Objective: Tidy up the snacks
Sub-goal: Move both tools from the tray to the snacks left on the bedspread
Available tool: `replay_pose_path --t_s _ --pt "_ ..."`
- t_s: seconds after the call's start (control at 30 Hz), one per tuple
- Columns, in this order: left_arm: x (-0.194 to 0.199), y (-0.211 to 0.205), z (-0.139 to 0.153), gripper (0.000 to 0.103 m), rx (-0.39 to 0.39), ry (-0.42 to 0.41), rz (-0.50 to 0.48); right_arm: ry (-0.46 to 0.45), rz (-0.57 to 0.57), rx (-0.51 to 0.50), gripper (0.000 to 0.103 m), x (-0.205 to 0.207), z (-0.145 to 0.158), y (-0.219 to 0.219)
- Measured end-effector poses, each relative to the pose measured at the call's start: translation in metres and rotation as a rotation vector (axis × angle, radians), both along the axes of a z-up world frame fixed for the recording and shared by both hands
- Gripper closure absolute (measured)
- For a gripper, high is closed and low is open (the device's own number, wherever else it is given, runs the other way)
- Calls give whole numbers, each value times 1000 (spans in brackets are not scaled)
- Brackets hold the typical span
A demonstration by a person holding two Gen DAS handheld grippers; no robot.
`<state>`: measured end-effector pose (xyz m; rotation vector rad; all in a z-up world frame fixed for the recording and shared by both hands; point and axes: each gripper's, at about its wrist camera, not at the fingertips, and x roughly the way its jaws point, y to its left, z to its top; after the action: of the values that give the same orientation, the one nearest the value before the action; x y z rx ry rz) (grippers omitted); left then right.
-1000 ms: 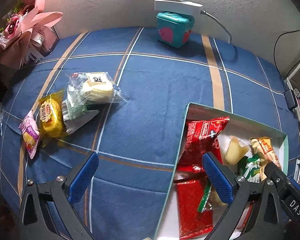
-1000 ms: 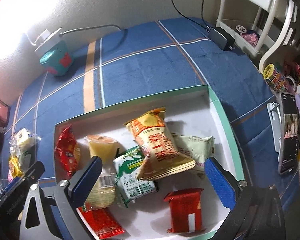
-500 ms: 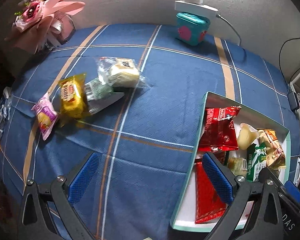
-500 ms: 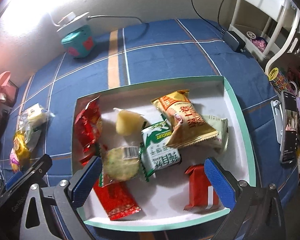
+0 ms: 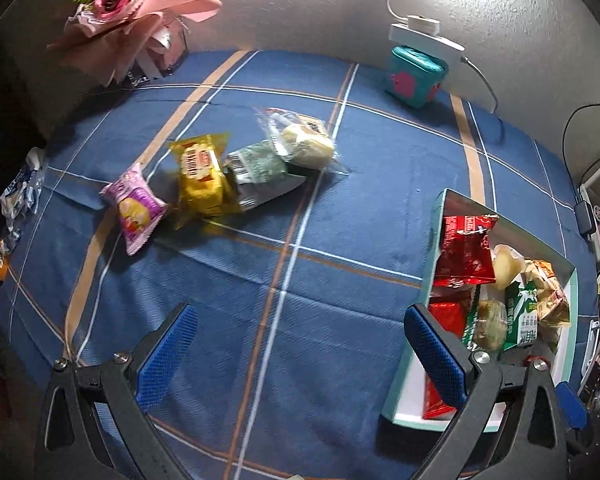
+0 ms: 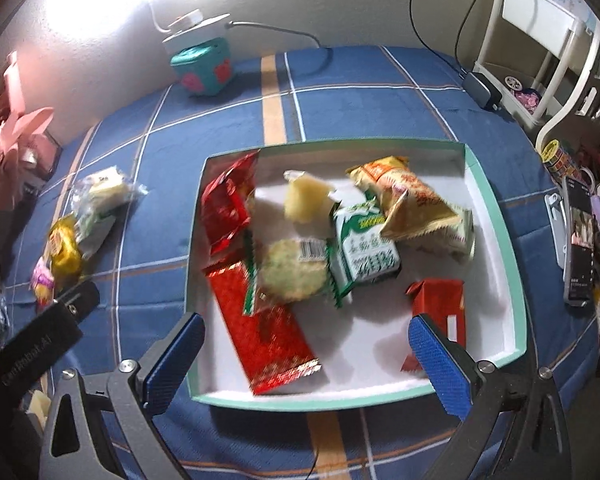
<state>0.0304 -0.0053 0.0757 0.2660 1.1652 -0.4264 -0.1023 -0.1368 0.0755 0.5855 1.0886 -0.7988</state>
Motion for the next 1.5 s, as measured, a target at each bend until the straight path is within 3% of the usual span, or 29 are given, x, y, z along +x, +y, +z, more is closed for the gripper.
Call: replay_pose_path --t_s 0.37,1.03,1.5 --pt "18 27 1 0 -9 13 54 -28 42 27 0 17 2 19" --pt "85 89 -13 0 52 9 343 -74 150 95 0 92 -13 52" --pt "118 104 -21 0 25 30 381 -34 221 115 0 136 -41 74"
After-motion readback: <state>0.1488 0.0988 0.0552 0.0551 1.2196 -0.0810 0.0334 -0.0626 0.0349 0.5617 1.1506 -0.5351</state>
